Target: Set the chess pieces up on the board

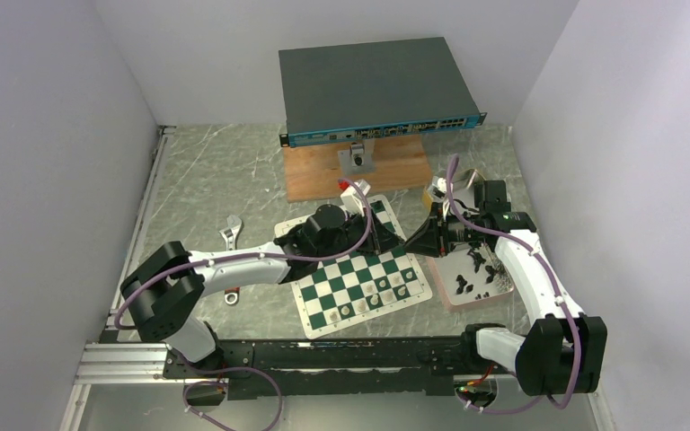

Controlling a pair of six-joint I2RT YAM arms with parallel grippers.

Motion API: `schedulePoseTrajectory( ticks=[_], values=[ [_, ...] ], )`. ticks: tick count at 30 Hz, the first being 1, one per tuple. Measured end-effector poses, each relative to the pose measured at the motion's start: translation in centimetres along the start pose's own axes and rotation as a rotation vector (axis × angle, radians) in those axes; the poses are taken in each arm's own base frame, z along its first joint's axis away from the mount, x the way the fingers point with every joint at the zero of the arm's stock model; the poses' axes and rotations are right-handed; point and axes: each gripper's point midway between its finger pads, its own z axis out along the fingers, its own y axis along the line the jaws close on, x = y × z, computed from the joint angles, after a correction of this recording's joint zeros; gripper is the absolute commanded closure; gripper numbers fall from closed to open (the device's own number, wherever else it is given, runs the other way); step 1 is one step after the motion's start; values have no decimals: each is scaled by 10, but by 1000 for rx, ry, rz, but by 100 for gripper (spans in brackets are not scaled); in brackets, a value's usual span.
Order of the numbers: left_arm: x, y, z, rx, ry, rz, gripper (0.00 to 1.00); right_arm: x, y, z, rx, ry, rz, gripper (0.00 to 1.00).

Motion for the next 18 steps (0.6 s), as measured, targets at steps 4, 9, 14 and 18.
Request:
schedulePoseTrajectory(
  ticks=[4,9,14,18],
  values=[
    [0,-1,-2,-5,-5,34,100,-1,1,0,-9,-4,-7,53],
    [-4,7,-9,-63,-17,108,100,2,3,0,-14,1,-20,24],
    [-14,17,-21,-136,-44,199,100,6,5,-1,-20,15,-44,17],
    [-18,32,-35,-216,-51,281,100,9,4,-4,0,25,-61,17]
  ],
)
